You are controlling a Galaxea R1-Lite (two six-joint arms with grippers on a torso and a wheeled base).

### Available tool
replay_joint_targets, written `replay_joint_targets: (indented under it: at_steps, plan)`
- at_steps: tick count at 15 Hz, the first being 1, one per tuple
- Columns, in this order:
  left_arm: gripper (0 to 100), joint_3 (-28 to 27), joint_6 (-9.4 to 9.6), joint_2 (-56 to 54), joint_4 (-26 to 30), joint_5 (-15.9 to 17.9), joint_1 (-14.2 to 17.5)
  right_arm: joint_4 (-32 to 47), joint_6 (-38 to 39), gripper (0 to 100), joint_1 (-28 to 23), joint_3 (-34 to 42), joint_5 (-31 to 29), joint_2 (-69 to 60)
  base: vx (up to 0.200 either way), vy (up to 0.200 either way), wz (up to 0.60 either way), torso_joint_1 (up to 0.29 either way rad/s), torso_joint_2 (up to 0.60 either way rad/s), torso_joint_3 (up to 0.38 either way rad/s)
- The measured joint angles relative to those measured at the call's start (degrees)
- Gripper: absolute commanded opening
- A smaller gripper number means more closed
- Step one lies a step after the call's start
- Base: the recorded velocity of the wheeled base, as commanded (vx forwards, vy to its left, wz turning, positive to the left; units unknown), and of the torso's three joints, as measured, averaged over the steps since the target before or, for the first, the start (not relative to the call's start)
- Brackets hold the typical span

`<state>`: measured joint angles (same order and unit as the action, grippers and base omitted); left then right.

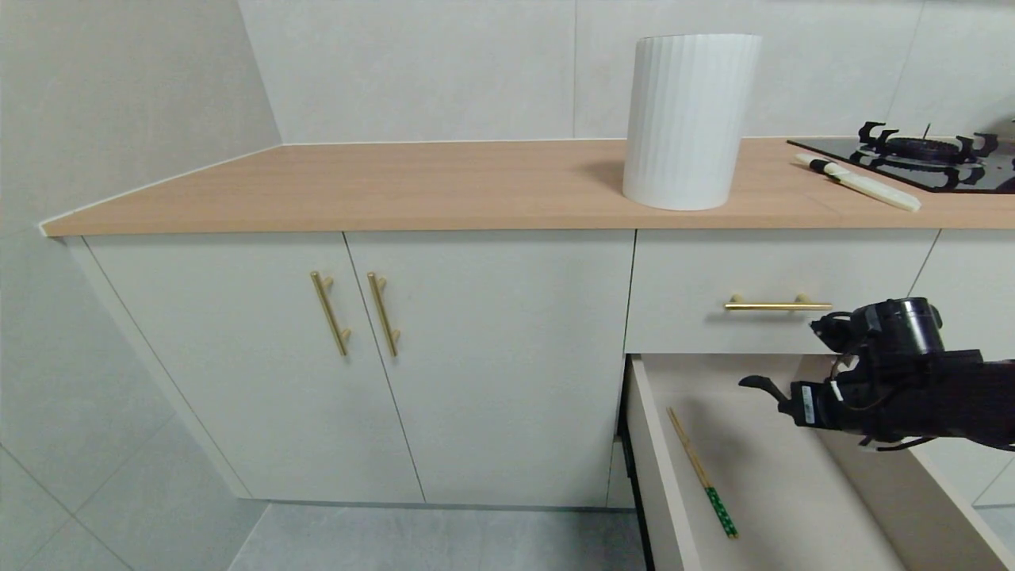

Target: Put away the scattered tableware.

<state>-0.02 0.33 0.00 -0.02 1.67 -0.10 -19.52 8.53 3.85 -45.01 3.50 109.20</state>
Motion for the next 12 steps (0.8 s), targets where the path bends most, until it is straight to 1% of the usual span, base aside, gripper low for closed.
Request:
replay_joint_targets:
  at_steps: [3,6,12]
  plan:
    - [100,0.02,0.0,0.0,0.0,0.0,0.0,-7.77,0.05,0,0.16,1.63,-1.4,8.39,0.0,0.0,0.0,0.0,0.0,0.0]
    - [100,0.02,0.02,0.0,0.0,0.0,0.0,-13.28,0.0,0,0.59,3.19,-3.88,15.46,0.0,0.0,0.0,0.0,0.0,0.0]
    - [100,0.02,0.02,0.0,-0.02,-0.01,0.0,-14.09,0.0,0,1.13,3.75,-4.97,21.47,0.0,0.0,0.0,0.0,0.0,0.0]
